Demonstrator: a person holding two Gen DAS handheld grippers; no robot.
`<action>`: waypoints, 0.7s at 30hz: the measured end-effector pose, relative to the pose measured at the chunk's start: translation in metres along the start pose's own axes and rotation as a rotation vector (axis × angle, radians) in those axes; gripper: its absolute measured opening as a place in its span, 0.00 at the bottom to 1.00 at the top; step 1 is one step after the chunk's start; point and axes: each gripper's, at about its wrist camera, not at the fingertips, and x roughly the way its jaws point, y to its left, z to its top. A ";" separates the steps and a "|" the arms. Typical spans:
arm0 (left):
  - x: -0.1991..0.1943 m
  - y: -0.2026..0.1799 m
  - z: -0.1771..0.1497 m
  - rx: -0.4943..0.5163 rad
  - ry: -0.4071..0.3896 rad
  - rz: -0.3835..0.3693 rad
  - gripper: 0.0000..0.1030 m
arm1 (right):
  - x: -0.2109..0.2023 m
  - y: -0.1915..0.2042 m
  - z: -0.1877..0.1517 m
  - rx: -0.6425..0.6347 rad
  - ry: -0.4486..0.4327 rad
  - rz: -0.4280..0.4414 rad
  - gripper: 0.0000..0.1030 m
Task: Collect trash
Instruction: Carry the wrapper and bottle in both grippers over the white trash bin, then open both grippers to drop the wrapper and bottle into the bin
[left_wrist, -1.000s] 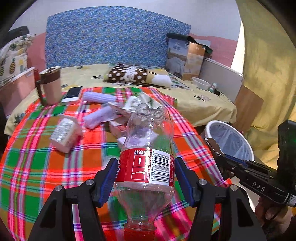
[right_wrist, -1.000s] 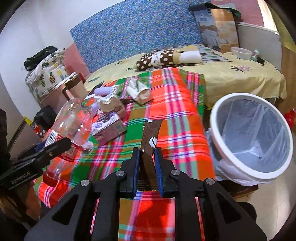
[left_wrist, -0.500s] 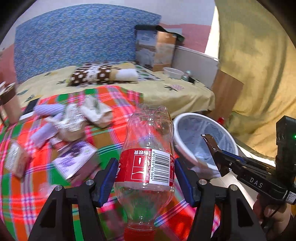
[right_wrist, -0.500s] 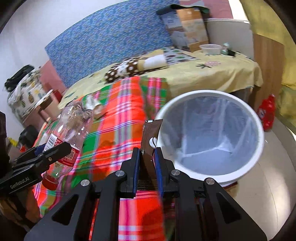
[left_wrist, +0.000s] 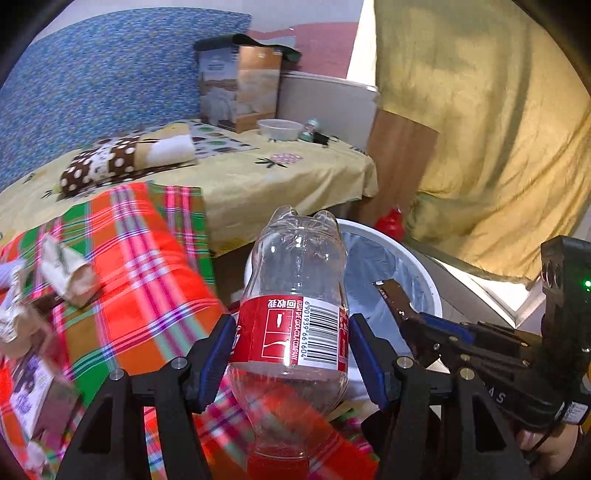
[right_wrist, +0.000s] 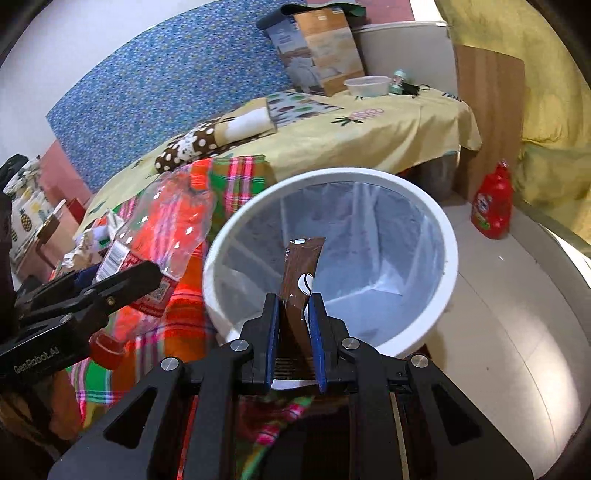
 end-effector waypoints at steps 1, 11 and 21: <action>0.006 -0.003 0.001 0.006 0.007 -0.008 0.61 | 0.000 -0.003 -0.001 0.002 0.002 -0.002 0.18; 0.033 -0.010 0.003 0.019 0.050 -0.033 0.61 | 0.006 -0.020 -0.002 0.030 0.027 -0.035 0.18; 0.036 -0.012 0.011 0.025 0.033 -0.045 0.62 | 0.006 -0.024 -0.002 0.038 0.026 -0.054 0.39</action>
